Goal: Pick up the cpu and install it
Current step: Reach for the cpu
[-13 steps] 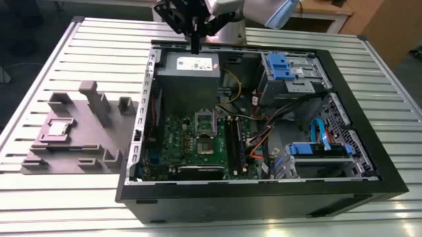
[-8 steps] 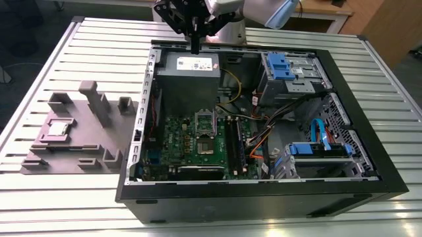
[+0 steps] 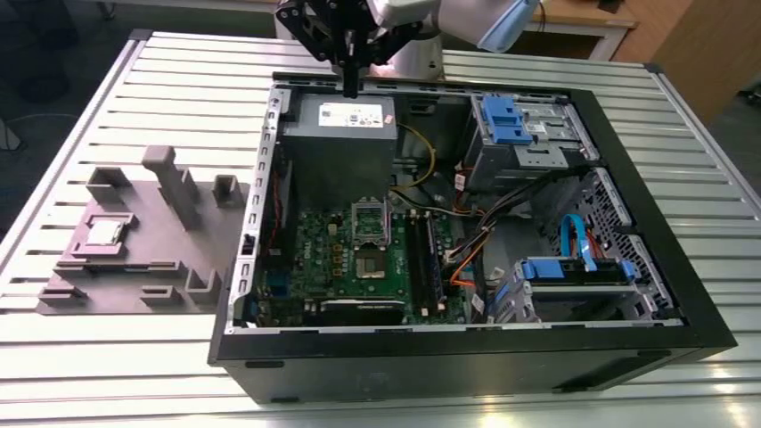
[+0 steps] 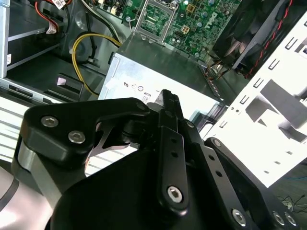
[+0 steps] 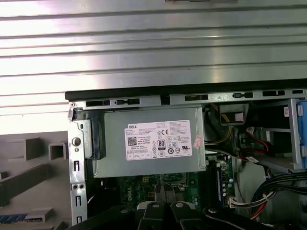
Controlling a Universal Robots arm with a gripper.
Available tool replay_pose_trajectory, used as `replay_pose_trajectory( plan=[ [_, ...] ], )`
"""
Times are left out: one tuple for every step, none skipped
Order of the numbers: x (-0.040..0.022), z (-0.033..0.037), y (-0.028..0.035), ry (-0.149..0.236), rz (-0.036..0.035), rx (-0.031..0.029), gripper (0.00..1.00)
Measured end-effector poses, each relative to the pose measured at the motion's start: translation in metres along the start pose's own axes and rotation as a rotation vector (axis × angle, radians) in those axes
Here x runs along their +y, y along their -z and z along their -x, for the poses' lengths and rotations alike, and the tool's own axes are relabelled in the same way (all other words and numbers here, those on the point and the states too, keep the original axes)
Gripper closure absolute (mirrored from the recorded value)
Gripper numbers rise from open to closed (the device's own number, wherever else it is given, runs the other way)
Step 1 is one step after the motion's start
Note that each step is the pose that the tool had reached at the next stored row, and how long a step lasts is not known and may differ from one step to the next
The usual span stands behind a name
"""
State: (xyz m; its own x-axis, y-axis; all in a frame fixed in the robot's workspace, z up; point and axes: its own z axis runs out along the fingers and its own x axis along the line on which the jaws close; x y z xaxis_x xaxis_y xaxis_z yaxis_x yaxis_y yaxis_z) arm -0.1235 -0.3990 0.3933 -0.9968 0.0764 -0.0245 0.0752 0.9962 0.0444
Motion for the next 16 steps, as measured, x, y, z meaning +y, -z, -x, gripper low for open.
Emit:
replay_pose_trajectory(
  plan=[
    [-0.0001,-0.0009,0.0000,0.000,0.0000,0.0000,0.90],
    [-0.0001,-0.0019,0.0001,0.000,0.0000,0.0000,0.90],
    [-0.0002,-0.0030,0.0001,0.000,0.0000,0.0000,0.90],
    [-0.0003,-0.0041,0.0001,0.000,-0.0001,0.0000,0.90],
    [-0.0004,-0.0053,0.0001,0.000,0.0000,0.0000,0.90],
    [-0.0005,-0.0066,0.0002,0.000,0.0000,0.0000,0.90],
    [-0.0006,-0.0078,0.0002,0.000,0.0000,0.0000,0.90],
    [-0.0007,-0.0090,0.0002,0.000,0.0000,0.0000,0.90],
    [-0.0007,-0.0101,0.0002,0.000,0.0000,0.0000,0.90],
    [-0.0008,-0.0112,0.0002,0.000,0.0000,0.0000,0.90],
    [-0.0009,-0.0120,0.0002,0.000,0.0000,0.0000,0.90],
    [-0.0010,-0.0130,0.0003,0.000,0.0000,0.0000,0.90],
    [-0.0011,-0.0142,0.0003,0.000,0.0000,0.0000,0.90],
    [-0.0012,-0.0155,0.0004,0.000,0.0000,0.0000,0.90],
    [-0.0013,-0.0169,0.0004,0.000,0.0000,0.0000,0.90],
    [-0.0014,-0.0184,0.0005,0.000,0.0000,0.0000,0.90]
  ],
)
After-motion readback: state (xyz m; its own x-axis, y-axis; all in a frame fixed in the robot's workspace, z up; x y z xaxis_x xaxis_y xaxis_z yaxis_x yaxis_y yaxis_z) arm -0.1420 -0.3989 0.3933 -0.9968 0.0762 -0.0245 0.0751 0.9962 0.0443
